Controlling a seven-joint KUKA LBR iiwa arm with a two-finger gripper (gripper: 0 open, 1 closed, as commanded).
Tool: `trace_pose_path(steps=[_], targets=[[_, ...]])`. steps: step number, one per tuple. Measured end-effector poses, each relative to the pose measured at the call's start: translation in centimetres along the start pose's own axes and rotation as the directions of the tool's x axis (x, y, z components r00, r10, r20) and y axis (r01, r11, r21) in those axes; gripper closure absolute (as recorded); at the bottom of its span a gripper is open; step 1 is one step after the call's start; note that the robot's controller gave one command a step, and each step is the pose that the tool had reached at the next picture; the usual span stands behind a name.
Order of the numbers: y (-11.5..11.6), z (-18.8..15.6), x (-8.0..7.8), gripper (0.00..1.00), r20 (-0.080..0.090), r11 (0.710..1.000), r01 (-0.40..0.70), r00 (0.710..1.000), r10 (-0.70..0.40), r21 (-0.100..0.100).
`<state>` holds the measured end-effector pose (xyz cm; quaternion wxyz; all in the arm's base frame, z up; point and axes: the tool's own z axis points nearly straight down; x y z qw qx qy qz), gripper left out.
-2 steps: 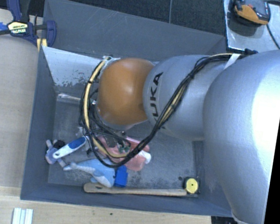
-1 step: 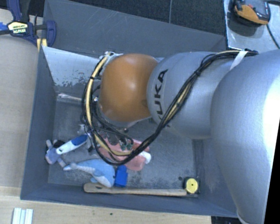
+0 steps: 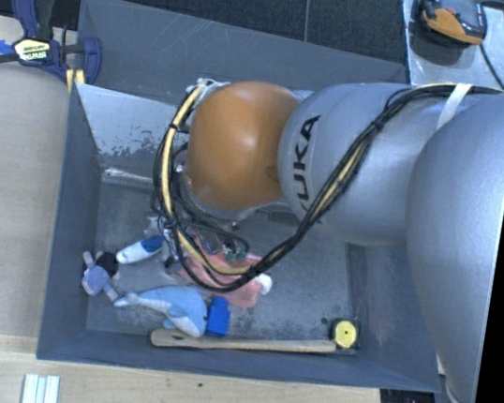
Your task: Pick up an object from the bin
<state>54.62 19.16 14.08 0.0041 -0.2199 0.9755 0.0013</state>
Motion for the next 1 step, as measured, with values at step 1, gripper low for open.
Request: trace_pose_path(steps=[1], targets=[[-0.03,-3.23,-0.21,1.00,0.007,1.000,0.000,1.000,0.000,0.001]])
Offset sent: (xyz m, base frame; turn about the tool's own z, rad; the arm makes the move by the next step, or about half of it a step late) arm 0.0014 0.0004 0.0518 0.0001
